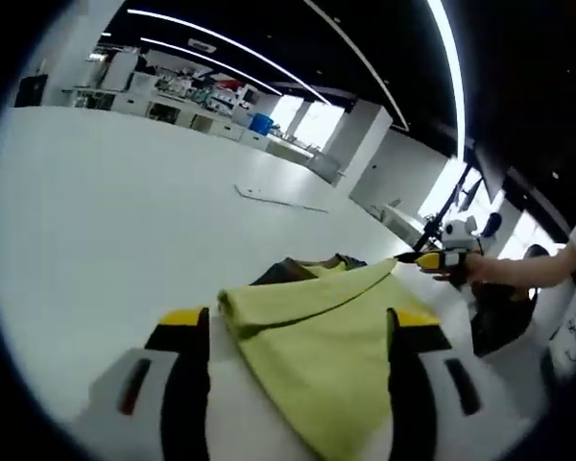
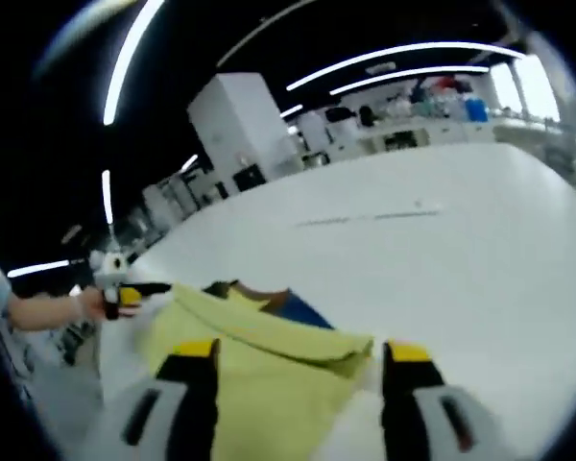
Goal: Fold the garment on the visible template until the final outline fits inside the template.
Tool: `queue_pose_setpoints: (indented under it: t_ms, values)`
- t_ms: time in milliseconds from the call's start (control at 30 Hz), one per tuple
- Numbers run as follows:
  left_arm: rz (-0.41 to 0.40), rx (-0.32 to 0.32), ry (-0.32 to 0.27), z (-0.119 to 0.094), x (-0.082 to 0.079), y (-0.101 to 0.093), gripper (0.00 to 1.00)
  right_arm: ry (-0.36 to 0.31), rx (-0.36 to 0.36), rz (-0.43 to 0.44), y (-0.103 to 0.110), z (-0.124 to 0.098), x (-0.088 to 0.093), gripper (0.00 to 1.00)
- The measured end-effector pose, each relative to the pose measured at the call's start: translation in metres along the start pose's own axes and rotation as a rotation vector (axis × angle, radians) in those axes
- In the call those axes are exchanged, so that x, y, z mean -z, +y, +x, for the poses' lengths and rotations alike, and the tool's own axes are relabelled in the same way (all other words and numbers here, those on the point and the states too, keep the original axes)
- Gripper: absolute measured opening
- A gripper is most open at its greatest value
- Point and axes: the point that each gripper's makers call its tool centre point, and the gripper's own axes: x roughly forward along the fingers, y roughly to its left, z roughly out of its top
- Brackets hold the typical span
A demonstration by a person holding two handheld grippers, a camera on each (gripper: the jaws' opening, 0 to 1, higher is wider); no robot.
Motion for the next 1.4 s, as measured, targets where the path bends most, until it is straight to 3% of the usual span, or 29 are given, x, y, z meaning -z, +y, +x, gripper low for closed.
queue_pose_setpoints:
  t_ms: [133, 300, 633, 1200, 1400]
  values:
    - [0.035, 0.036, 0.028, 0.002, 0.003, -0.008, 0.99, 0.023, -0.011, -0.06, 0.009, 0.0, 0.007, 0.91]
    - [0.094, 0.057, 0.093, 0.002, 0.014, -0.016, 0.99, 0.015, -0.01, -0.076, 0.011, -0.003, 0.008, 0.99]
    - [0.095, 0.058, 0.097, 0.002, 0.021, -0.049, 0.99, 0.021, -0.026, -0.057, 0.014, -0.005, 0.013, 0.99]
    - [0.068, 0.08, 0.152, 0.018, 0.038, -0.05, 0.98, 0.077, -0.087, -0.068, 0.038, 0.013, 0.035, 0.96]
    - [0.06, 0.085, 0.124, 0.028, 0.028, -0.042, 0.98, 0.089, -0.101, -0.069, 0.034, 0.022, 0.035, 0.95]
